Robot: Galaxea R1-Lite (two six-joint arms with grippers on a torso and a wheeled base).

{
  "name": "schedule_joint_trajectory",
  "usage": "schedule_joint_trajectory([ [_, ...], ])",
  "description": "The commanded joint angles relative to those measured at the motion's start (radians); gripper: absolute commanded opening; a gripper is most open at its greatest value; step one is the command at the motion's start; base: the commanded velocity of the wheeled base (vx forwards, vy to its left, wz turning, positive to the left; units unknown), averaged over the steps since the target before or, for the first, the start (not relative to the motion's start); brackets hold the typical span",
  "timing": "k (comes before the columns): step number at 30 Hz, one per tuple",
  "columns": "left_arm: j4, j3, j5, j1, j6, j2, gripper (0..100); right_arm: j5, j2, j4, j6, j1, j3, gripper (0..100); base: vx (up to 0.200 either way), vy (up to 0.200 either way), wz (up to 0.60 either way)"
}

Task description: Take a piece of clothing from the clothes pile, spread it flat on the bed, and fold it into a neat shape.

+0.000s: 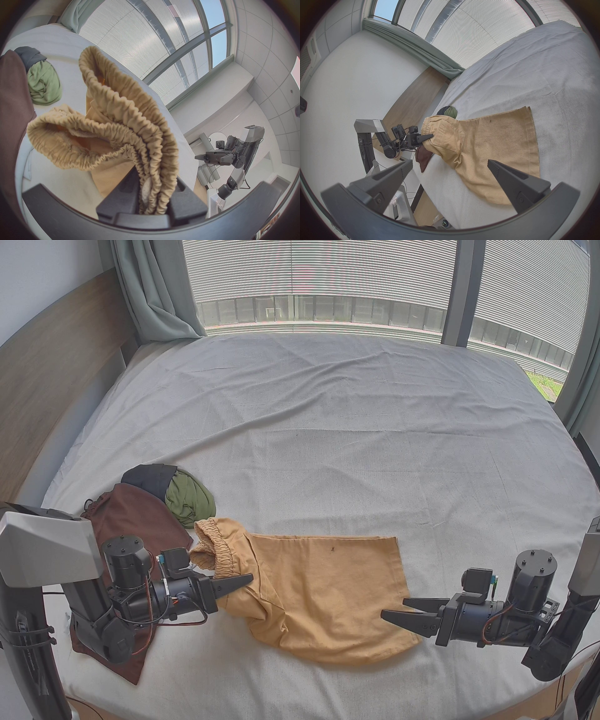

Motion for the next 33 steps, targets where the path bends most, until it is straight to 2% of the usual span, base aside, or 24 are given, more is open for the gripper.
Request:
schedule_joint_trajectory([
  [1, -0.001, -0.025, -0.001, -0.021, -0.002, -0.001, 0, 0.0, -0.002, 0.0, 0.0, -0.001, 0.0, 100, 0.0, 0.0, 0.0],
  [33, -0.009, -0.129, -0.003, -0.144, -0.037, 0.066, 0, 0.0, -0.002, 0.0, 0.0, -0.001, -0.002, 100, 0.0, 0.0, 0.0],
])
